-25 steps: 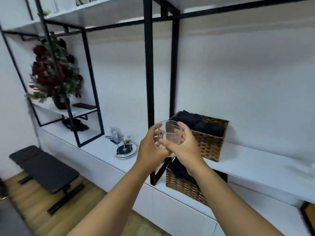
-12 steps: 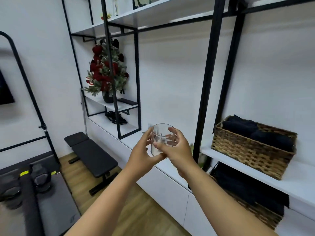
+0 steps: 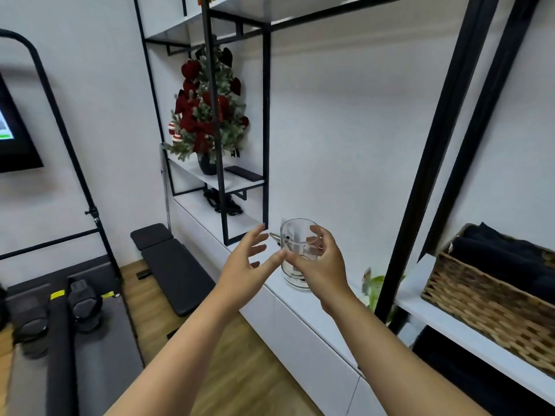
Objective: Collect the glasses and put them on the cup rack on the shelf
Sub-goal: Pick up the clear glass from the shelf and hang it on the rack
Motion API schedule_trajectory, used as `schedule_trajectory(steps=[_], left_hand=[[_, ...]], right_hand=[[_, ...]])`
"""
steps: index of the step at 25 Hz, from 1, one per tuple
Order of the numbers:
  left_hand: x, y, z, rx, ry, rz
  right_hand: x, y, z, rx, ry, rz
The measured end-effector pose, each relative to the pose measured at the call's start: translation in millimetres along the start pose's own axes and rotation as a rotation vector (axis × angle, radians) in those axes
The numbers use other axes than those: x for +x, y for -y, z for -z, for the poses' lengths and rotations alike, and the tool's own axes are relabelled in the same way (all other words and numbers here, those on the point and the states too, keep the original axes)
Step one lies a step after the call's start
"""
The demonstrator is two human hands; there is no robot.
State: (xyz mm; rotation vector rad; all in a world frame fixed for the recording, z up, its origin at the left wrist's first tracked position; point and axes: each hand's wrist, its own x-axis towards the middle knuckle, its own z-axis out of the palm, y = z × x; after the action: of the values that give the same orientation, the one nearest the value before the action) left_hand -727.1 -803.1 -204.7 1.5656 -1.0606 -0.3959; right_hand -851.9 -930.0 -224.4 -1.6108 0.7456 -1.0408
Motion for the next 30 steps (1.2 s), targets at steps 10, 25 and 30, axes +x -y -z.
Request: schedule_trajectory(steps=[10, 25, 30], left_hand=[[158.6, 25.7, -24.4, 0.001, -0.019, 0.026], [341.0, 110.1, 4.9, -0.068, 0.042, 0.000], [395.4, 141.7, 1.7, -0.038, 0.096, 0.008]], right_hand=[[140.2, -32.4, -53.3, 0.026, 0.021, 0.043], [286.3, -80.5, -142.3, 0.087, -0.085, -0.096], [330.1, -114.9, -140.0, 0.223, 0.032, -0.179]])
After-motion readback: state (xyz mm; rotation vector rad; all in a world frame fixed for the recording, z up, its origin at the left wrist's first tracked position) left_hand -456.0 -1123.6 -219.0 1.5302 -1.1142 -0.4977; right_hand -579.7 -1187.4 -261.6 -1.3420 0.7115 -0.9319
